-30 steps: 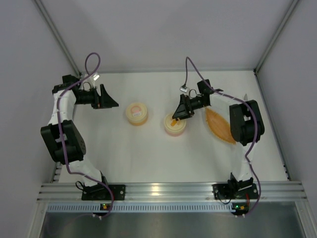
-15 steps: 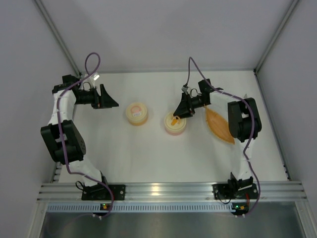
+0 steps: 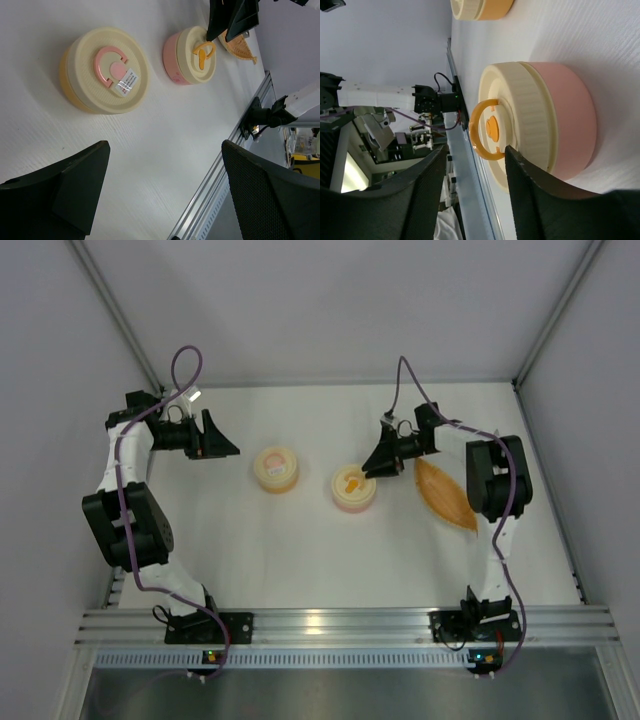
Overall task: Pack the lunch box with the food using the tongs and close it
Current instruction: Close the box lid on the packing box, then move the packing box to the center of the board.
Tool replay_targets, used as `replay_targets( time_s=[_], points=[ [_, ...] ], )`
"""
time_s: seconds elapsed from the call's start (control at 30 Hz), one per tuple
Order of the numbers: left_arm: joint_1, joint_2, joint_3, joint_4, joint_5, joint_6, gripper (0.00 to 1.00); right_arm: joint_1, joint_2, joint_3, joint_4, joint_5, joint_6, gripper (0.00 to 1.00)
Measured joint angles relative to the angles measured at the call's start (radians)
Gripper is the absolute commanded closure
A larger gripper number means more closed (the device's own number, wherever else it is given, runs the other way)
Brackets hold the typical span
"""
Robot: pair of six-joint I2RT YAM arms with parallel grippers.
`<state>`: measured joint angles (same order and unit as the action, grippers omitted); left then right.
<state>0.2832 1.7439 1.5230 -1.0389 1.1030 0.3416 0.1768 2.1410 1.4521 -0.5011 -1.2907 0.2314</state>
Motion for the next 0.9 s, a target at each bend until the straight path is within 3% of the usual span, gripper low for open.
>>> replay_targets(
  time_s=[0.1, 0.33, 0.53, 0.9],
  points=[
    [0.0, 0.0, 0.0, 0.0, 0.0, 0.0, 0.02, -0.006, -0.005, 0.001, -0.003, 0.024, -0.009, 0.66],
    [0.0, 0.0, 0.0, 0.0, 0.0, 0.001, 0.02, -0.018, -0.046, 0.087, -0.054, 0.068, -0.086, 0.87],
    [0.0, 0.001, 0.0, 0.004, -0.001, -0.005, 0.02, 0.019, -0.124, 0.116, -0.12, 0.085, -0.165, 0.92],
    [0.0, 0.03, 0.0, 0.045, -0.002, -0.036, 0.02, 0.124, -0.082, 0.131, -0.248, 0.154, -0.285, 0.94]
  ],
)
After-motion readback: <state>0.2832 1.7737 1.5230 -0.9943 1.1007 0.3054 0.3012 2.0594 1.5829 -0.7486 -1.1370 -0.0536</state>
